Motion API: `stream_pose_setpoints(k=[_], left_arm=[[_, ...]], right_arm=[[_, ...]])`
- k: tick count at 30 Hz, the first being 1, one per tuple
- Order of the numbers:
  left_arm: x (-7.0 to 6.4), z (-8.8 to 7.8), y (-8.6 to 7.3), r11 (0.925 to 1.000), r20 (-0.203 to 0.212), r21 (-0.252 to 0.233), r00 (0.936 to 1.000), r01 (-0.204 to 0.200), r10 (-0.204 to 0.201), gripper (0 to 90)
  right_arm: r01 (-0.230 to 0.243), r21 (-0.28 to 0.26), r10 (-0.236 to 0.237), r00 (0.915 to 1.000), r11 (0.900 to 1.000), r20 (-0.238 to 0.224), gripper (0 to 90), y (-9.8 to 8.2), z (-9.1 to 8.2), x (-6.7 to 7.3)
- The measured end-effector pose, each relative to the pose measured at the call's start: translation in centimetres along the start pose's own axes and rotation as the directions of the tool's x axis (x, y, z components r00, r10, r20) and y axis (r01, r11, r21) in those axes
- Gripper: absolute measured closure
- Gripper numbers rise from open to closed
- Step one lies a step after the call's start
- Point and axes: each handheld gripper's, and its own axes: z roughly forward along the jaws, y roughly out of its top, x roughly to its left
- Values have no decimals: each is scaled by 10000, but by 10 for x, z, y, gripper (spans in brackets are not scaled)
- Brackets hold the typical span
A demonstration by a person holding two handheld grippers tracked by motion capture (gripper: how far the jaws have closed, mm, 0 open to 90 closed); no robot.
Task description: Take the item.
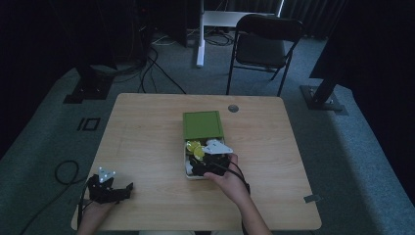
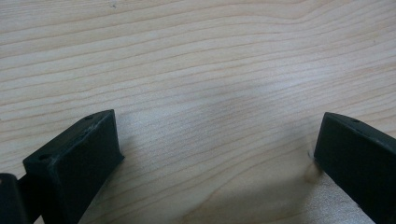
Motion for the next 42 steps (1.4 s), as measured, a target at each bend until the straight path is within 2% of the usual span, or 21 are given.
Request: stream_pose_setpoints(k=[4,5,7,9,12,17,23,25,28,29,31,39,42], left_arm=[[0,0,0,10000,3,15,10000,-16,16,5],[0,0,0,10000,-1,6,10000,-6,6,5],[0,0,0,10000,0,1,10000,1,-1,4],[0,0,0,10000,1,6,10000,-5,5,4],[0,0,0,10000,1,10,10000,-9,9,5],[0,0,0,10000,2,18,10000,-13,13,5],[0,0,0,10000,2,12,10000,-10,10,4],[0,0,0,10000,2,13,10000,-14,14,4],[0,0,0,10000,2,17,10000,-14,14,4],[0,0,0,10000,3,16,10000,-15,15,5],[0,0,0,10000,2,17,10000,-16,16,5],[0,0,0,10000,1,16,10000,-12,12,4],[0,0,0,10000,2,14,10000,-15,15,5]], right_arm=[[-36,112,34,9999,9999,169,161,0,4,1],[-36,112,34,9999,9999,169,187,0,4,1],[-210,170,202,9988,9996,456,201,1,10,2],[-335,240,322,9981,9992,516,201,2,14,1],[-323,331,305,9981,9989,543,201,2,19,2],[-210,451,167,9955,9988,938,224,-1,29,2],[-710,658,639,9924,9953,1047,275,0,34,0],[-610,767,510,9907,9952,1260,294,-1,36,0],[-675,811,563,9895,9944,1331,332,-3,39,1],[-426,845,288,9871,9955,1577,345,-4,41,3],[-457,879,318,9875,9951,1545,385,-5,43,5],[-589,945,471,9913,9938,1230,393,-5,45,4],[-644,931,556,9940,9936,938,396,-4,41,2]])
